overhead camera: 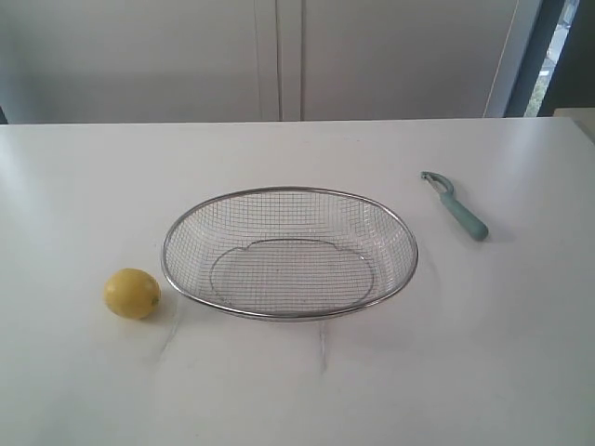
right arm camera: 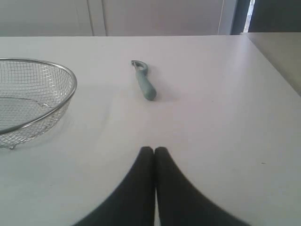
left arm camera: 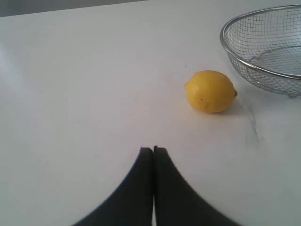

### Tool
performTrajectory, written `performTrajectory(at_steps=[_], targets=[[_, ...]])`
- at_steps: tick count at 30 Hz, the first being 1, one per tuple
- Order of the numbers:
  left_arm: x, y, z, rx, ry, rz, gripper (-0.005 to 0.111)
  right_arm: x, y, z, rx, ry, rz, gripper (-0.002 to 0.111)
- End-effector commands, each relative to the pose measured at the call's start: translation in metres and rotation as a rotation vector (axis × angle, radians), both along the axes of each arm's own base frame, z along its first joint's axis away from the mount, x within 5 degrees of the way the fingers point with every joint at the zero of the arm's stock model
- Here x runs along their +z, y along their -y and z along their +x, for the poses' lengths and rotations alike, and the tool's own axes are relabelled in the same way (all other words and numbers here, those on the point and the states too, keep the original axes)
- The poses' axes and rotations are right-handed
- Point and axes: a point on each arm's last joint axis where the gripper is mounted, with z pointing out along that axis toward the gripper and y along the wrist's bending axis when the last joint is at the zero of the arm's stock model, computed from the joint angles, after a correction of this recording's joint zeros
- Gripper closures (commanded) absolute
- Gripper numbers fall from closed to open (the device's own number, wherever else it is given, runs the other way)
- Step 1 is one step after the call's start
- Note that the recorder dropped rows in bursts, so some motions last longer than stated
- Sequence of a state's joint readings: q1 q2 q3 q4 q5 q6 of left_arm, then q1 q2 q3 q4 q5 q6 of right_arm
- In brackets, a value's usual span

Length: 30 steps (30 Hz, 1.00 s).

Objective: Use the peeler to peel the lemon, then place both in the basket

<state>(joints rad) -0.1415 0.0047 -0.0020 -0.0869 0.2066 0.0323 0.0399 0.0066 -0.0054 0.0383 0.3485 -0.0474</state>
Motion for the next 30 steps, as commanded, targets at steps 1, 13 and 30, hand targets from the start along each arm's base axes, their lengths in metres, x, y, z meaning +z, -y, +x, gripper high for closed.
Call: performTrajectory(at_steps=[1,13,30], targets=[[-0.001,0.000,0.000,0.001,-0.001,-0.008,0.107,-0.001,0.001,0.000,-0.007,0.006,-0.005,0.108],[-0.001,0.000,0.000,0.001,-0.001,-0.008,0.107,-0.001,0.001,0.000,-0.007,0.006,-0.005,0.108],[-0.001,0.000,0.000,0.001,-0.001,-0.008,0.107,0.027,0.001,0.003,-0.018,0.312,0.007,0.108]])
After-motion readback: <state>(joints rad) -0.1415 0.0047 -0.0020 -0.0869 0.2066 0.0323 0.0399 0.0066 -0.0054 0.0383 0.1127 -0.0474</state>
